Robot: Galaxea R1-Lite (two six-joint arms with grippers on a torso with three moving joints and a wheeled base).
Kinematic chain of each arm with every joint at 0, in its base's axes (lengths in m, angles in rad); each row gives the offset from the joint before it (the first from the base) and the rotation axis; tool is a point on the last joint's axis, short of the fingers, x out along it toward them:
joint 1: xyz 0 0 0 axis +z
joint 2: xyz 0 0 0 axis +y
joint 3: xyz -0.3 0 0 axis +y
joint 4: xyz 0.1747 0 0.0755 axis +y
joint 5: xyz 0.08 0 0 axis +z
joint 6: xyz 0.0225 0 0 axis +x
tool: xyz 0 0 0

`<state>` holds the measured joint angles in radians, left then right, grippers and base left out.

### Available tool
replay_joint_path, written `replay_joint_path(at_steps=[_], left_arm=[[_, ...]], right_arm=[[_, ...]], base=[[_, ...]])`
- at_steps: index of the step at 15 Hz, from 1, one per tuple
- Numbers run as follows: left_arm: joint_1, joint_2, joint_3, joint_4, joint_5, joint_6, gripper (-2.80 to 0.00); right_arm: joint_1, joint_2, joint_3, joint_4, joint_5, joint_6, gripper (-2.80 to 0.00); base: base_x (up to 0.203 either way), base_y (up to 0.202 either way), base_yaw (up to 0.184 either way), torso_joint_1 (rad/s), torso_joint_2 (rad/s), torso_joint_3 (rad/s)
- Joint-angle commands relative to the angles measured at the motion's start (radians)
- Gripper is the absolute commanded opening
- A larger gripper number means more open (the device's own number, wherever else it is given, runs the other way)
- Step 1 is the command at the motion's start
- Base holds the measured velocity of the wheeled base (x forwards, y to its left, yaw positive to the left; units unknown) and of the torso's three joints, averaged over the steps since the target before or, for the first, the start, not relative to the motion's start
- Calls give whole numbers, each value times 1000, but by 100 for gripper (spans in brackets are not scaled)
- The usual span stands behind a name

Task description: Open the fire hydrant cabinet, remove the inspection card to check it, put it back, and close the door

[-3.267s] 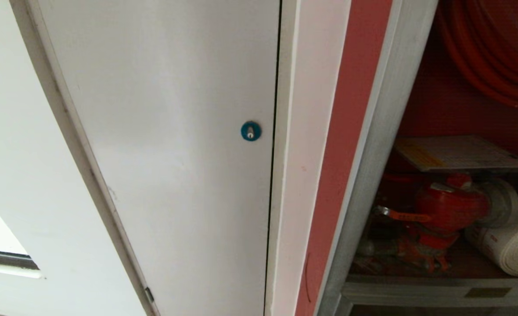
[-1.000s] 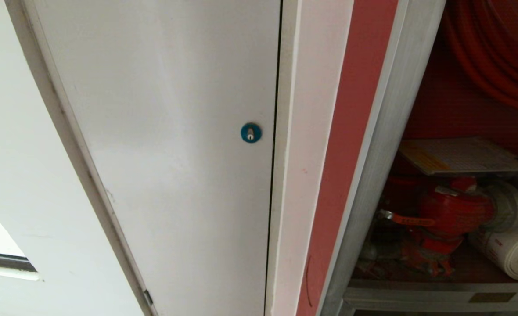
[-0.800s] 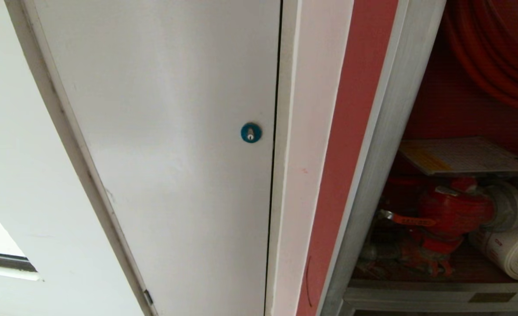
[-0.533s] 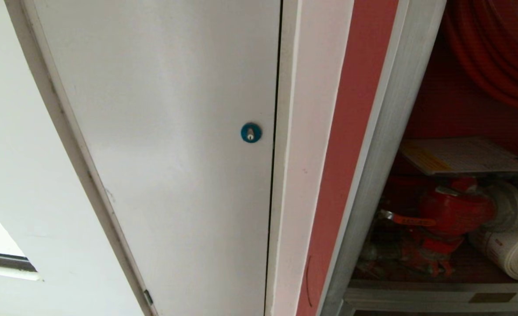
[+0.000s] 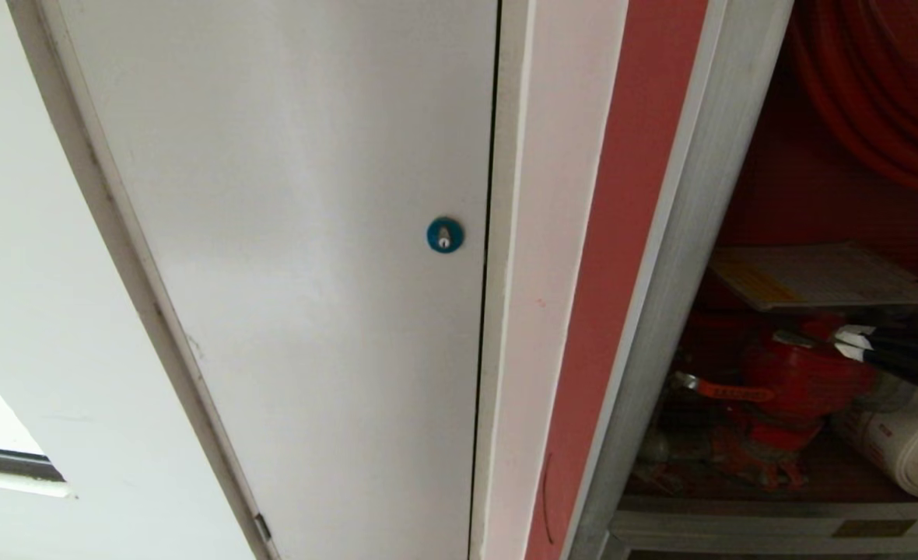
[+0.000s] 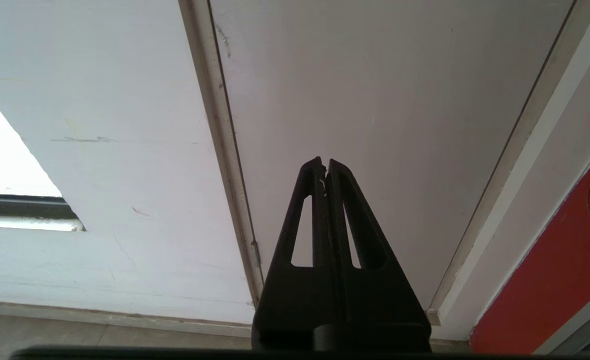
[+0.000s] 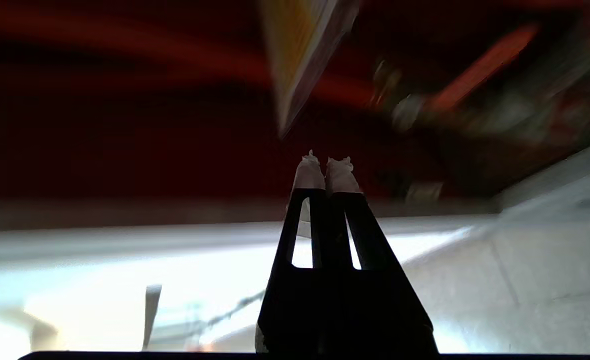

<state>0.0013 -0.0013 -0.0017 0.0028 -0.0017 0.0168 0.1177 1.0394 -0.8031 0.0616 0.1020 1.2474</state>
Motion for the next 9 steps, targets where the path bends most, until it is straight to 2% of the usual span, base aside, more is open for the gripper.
replay_joint_path(at_steps=[1, 4, 9], left_arm=[[0, 1, 0, 0, 0, 0, -280], [0, 0, 0, 0, 0, 0, -280], [0, 1, 0, 0, 0, 0, -280]], right_arm=[[2, 22, -1, -1, -42, 6, 0], [4, 23, 12, -34, -80, 10, 0], [74, 129, 31, -165, -227, 11, 0]], base=[[0, 0, 0, 0, 0, 0], [0, 0, 0, 0, 0, 0], [0, 0, 0, 0, 0, 0]])
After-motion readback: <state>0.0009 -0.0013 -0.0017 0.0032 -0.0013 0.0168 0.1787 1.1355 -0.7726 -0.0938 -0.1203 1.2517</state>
